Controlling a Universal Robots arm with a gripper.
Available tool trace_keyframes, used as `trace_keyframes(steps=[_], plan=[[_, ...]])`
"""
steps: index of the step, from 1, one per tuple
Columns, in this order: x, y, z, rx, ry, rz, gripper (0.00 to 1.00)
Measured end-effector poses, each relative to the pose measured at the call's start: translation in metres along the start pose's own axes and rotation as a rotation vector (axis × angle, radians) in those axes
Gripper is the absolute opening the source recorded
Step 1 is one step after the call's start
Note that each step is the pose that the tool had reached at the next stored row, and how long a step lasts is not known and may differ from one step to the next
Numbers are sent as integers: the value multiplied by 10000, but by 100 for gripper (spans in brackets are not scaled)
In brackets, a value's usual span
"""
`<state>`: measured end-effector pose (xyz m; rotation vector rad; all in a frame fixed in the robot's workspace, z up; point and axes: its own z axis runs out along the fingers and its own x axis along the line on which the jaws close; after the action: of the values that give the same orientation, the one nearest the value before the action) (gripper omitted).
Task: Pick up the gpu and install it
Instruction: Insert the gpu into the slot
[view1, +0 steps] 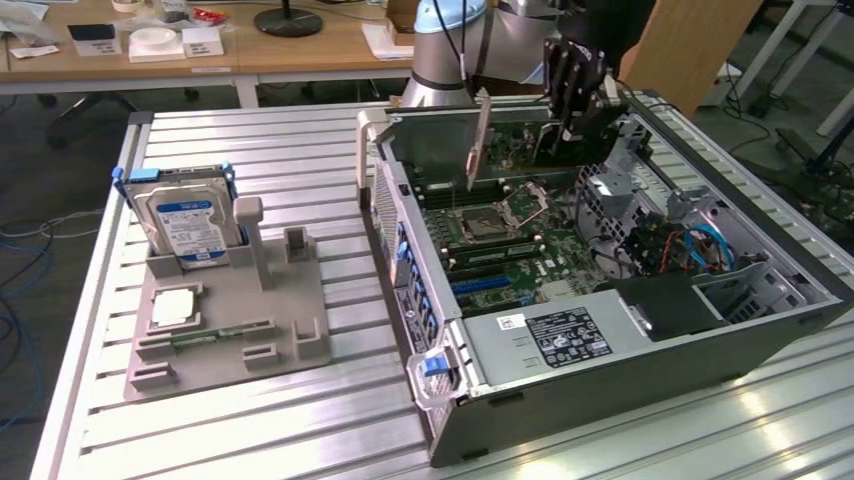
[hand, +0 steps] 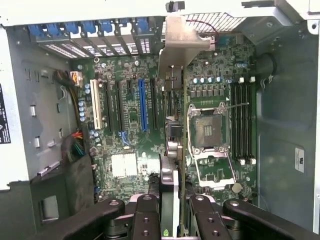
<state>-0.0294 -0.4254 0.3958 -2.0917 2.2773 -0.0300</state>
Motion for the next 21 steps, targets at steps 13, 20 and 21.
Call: trace_keyframes(steps=[13, 20, 21], plan=[[5, 17, 111, -130, -27, -127, 27], [5, 22, 118, -122, -27, -130, 27], [5, 22, 119, -122, -27, -130, 27]])
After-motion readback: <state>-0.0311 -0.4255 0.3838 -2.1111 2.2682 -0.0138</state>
